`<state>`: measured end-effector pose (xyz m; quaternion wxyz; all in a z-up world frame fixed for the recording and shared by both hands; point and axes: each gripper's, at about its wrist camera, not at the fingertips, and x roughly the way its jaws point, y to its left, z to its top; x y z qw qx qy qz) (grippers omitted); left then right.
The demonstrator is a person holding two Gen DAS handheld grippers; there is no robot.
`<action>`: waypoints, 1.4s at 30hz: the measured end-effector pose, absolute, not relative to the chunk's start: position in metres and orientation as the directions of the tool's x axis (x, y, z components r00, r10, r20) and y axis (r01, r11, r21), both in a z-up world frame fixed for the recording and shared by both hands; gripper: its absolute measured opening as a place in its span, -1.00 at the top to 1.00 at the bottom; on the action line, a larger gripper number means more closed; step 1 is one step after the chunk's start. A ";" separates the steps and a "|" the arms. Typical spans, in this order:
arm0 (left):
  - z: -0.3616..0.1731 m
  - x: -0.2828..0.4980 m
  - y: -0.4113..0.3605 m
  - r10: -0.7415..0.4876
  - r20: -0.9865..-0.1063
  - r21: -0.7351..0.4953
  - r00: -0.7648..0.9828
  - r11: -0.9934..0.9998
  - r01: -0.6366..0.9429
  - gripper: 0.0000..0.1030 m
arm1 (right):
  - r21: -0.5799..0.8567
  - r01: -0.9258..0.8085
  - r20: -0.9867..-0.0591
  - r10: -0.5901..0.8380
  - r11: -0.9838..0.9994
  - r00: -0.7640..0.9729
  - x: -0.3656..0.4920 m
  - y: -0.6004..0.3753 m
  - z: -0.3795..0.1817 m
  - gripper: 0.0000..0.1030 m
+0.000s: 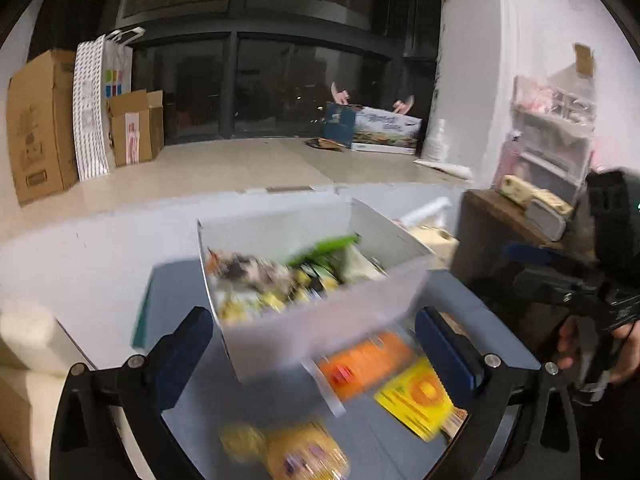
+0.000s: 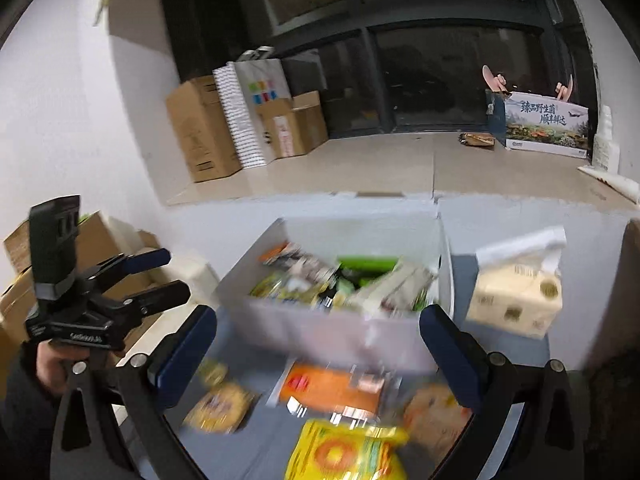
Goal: Organize snacks
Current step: 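Grasp jelly cup with left tool while right tool grasps green pea packet, drop both in box, then grasp the round white biscuit pack with the right tool and lift it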
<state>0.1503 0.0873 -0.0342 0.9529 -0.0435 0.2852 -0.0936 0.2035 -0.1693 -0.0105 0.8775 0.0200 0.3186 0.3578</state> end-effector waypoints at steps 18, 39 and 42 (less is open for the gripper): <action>-0.096 0.048 0.058 -0.315 -0.576 -0.248 0.755 0.947 0.205 -1.00 | 0.277 -0.430 -0.691 0.489 0.859 0.533 0.169 -0.235 -0.108 -1.00; -0.104 0.046 0.063 -0.347 -0.563 -0.307 0.750 0.930 0.200 -1.00 | 0.236 -0.297 -0.790 0.360 0.925 0.496 0.287 -0.225 -0.166 0.14; -0.105 0.047 0.060 -0.345 -0.566 -0.305 0.749 0.931 0.199 -1.00 | 0.234 -0.312 -0.786 0.367 0.921 0.497 0.281 -0.229 -0.165 0.26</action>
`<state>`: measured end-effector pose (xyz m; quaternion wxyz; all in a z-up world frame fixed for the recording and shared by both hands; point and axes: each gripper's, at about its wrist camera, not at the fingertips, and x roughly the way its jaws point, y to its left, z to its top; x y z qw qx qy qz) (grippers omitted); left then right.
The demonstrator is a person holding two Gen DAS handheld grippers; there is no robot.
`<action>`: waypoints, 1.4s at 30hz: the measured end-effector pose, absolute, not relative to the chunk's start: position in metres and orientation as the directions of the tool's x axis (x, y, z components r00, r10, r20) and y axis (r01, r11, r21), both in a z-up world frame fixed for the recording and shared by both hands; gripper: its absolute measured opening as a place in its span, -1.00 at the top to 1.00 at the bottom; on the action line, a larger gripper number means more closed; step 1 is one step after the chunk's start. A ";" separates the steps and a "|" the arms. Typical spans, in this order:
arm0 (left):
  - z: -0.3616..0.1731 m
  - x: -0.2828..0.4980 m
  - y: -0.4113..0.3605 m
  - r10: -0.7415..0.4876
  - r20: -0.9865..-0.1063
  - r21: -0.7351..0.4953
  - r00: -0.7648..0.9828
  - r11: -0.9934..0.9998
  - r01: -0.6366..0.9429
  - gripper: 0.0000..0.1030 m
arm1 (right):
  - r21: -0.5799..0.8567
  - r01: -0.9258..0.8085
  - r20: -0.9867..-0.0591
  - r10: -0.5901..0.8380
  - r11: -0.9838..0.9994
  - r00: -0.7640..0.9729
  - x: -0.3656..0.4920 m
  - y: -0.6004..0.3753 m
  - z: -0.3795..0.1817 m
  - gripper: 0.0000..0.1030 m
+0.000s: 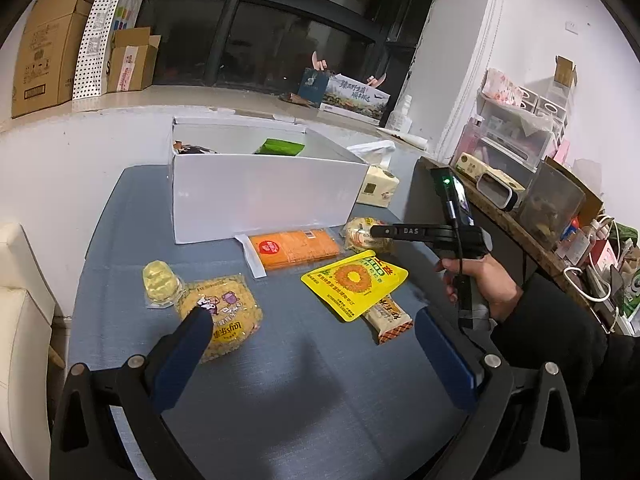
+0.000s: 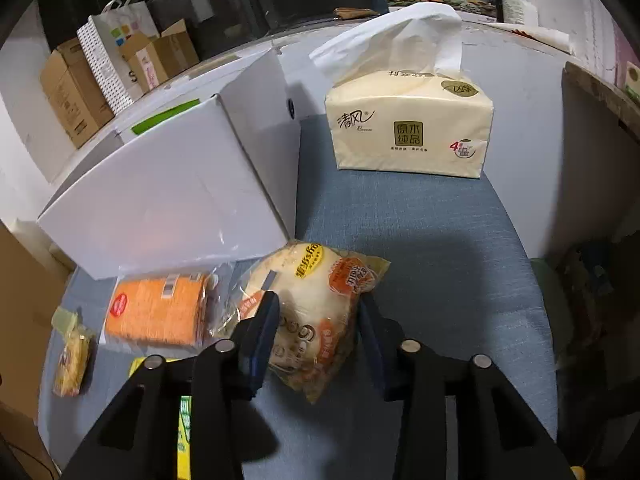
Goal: Organize snacks
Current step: 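Grasp the round white biscuit pack with the right tool and lift it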
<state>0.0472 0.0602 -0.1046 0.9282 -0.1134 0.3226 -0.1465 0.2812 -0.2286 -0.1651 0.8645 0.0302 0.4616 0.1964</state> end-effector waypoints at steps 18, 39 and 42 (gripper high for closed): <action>-0.111 0.118 0.040 -0.305 -0.622 -0.279 0.721 0.947 0.161 -1.00 | 0.226 -0.477 -0.605 0.507 0.849 0.615 0.215 -0.230 -0.057 0.75; -0.188 0.253 0.045 -0.251 -0.803 -0.302 0.541 0.953 -0.007 0.78 | 0.275 -0.497 -0.570 0.556 0.823 0.606 0.169 -0.265 -0.048 0.75; -0.176 0.237 0.035 -0.238 -0.768 -0.261 0.594 0.964 0.048 0.94 | 0.278 -0.496 -0.569 0.557 0.823 0.605 0.168 -0.263 -0.049 0.75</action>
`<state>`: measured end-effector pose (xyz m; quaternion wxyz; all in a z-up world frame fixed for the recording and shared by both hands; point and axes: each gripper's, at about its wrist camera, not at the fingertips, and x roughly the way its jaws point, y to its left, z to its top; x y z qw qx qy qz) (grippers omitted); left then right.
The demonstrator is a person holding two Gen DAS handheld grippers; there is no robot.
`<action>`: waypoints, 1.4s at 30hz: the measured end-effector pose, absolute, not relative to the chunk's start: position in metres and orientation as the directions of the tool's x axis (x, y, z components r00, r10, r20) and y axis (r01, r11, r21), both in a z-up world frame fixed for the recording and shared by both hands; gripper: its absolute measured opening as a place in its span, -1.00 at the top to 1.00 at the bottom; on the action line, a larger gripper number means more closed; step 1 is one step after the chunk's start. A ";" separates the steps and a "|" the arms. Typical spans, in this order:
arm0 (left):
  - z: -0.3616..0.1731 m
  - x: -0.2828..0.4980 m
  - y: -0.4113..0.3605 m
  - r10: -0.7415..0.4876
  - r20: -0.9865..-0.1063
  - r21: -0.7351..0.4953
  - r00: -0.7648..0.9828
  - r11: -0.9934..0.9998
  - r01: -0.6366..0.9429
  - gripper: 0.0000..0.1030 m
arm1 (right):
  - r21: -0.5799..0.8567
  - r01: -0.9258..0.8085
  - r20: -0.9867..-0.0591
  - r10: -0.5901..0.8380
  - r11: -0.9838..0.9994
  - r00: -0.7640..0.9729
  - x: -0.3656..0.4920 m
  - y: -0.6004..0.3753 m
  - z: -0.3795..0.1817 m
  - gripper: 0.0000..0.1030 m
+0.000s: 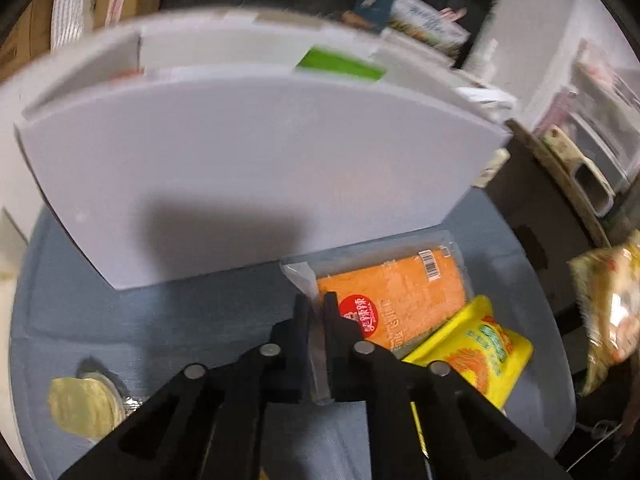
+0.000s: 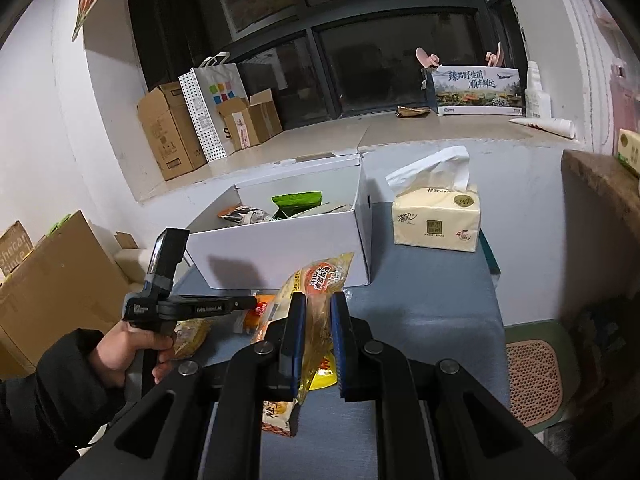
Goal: Organize snacks
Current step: 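Grasp the round white biscuit pack with the right tool and lift it, then grasp orange cake pack with left tool while right tool carries biscuit pack, drop both in box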
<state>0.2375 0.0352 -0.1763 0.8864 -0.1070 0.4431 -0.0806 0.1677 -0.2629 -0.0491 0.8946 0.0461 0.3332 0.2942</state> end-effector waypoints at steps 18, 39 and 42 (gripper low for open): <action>-0.056 0.123 0.033 -0.238 -0.551 -0.092 0.800 0.970 0.226 1.00 | 0.278 -0.524 -0.553 0.580 0.805 0.598 0.161 -0.242 -0.045 0.75; 0.027 0.127 0.049 -0.218 -0.436 -0.009 0.873 0.971 0.238 1.00 | 0.262 -0.570 -0.510 0.614 0.778 0.603 0.183 -0.208 -0.015 0.75; 0.004 0.132 0.058 -0.237 -0.526 -0.064 0.817 0.969 0.240 0.81 | 0.262 -0.574 -0.522 0.614 0.776 0.592 0.180 -0.205 -0.022 0.75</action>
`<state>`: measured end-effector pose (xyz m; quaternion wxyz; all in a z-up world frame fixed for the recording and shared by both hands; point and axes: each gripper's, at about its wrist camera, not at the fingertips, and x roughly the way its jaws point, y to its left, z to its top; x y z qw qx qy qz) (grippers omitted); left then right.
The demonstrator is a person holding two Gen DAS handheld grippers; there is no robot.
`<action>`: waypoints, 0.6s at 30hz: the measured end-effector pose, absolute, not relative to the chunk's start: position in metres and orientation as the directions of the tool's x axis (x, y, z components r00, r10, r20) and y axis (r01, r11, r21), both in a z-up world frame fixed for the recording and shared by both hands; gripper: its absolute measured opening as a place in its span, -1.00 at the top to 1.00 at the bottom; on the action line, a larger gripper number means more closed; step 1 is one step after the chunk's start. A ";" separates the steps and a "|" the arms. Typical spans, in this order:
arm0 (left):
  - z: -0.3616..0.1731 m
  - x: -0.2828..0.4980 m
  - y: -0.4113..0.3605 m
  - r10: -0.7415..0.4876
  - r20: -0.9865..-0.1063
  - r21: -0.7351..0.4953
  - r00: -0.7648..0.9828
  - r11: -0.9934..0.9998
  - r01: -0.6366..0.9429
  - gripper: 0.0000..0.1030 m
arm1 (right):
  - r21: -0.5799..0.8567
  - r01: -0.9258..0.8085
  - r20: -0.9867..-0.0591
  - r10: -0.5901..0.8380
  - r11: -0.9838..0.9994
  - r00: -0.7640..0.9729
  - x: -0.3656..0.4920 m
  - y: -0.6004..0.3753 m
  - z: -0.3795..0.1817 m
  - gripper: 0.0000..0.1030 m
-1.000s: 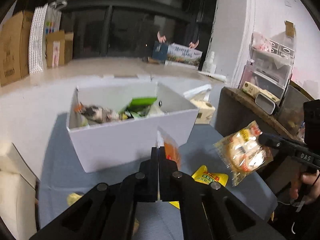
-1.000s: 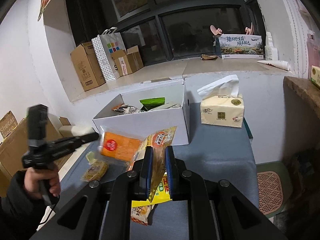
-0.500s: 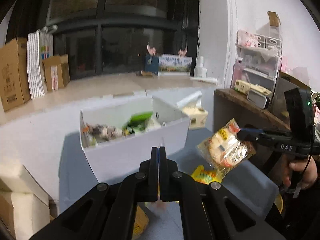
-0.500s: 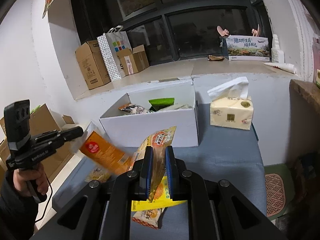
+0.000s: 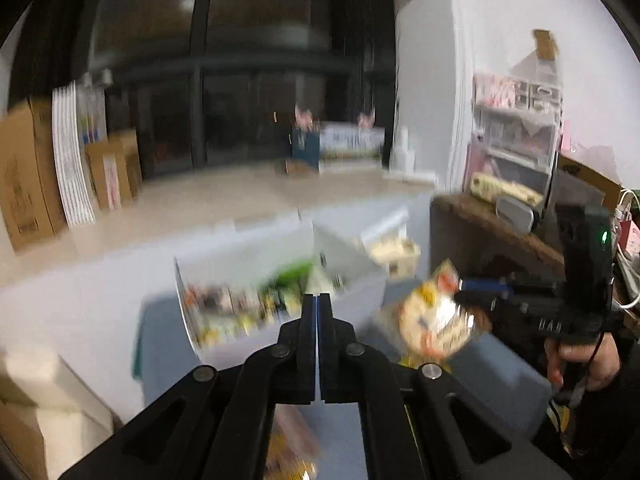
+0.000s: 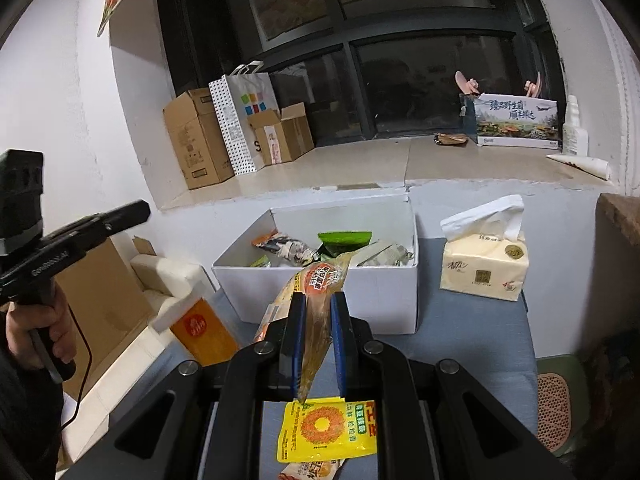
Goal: Organize snacks
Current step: 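Grasp orange cake pack with left tool while right tool carries biscuit pack, drop both in box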
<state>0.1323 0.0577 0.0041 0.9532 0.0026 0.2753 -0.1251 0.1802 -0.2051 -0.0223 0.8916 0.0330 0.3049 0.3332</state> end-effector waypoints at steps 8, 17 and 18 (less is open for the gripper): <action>-0.075 0.097 0.102 -0.228 -0.614 -0.142 0.756 0.974 0.178 -1.00 | 0.273 -0.567 -0.548 0.610 0.777 0.572 0.174 -0.210 -0.038 0.75; -0.134 0.106 0.097 -0.238 -0.801 0.062 0.549 0.879 0.472 -1.00 | 0.265 -0.587 -0.585 0.611 0.765 0.533 0.168 -0.199 -0.054 0.75; -0.139 0.112 0.098 -0.242 -0.818 0.065 0.521 0.862 0.502 -1.00 | 0.264 -0.591 -0.587 0.613 0.762 0.529 0.167 -0.197 -0.055 0.75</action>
